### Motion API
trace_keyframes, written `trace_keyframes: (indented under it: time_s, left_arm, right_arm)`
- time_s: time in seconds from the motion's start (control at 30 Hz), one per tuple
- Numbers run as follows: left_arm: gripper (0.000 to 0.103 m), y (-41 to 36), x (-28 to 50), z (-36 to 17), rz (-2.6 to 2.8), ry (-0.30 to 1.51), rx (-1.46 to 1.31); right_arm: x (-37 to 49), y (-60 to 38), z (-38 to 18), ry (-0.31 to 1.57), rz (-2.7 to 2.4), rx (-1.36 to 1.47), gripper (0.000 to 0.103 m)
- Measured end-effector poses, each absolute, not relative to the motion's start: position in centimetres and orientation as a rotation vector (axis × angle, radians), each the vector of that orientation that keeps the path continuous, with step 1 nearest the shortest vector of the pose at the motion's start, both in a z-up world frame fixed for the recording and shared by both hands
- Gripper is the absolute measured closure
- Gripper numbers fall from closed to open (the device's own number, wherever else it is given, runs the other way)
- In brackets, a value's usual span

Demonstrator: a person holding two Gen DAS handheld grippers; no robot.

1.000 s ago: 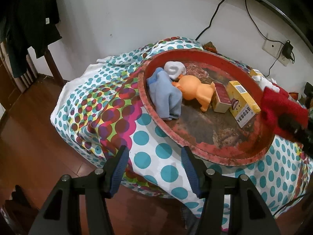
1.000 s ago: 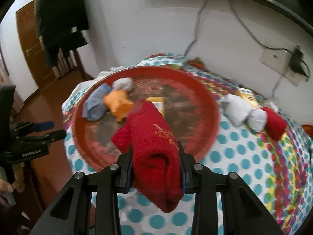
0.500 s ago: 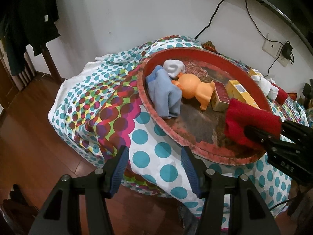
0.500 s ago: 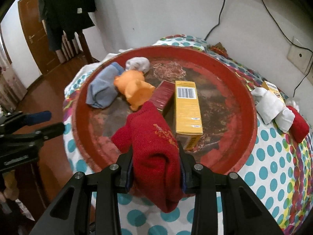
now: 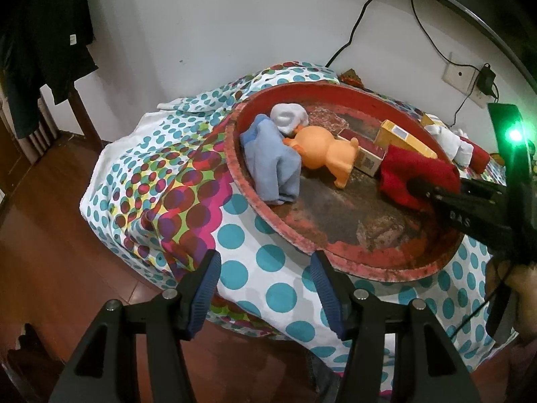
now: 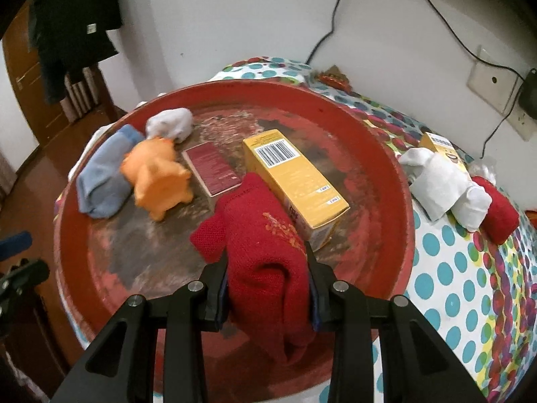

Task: Organize objects
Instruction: 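Lower the red sock into the tray and open the right gripper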

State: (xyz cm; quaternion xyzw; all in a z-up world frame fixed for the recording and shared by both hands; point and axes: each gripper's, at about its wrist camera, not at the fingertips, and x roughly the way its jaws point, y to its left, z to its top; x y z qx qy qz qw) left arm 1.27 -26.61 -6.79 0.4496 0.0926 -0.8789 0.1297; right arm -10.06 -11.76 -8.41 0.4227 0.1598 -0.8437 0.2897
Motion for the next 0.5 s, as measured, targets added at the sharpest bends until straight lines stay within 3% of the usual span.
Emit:
trace_keyframes:
  time_s: [0.27,0.5]
  left_arm:
    - [0.046,-26.6,1.2,-7.0,-2.558,0.282,1.318]
    - [0.046,-26.6,1.2,-7.2,-2.556,0.288,1.322]
  right_arm:
    - [-11.6,-11.6,-8.7,0.391,-2.28,1.144,0.068]
    - [-11.3,-11.3,-8.5,0.368,-2.272,1.133,0.056]
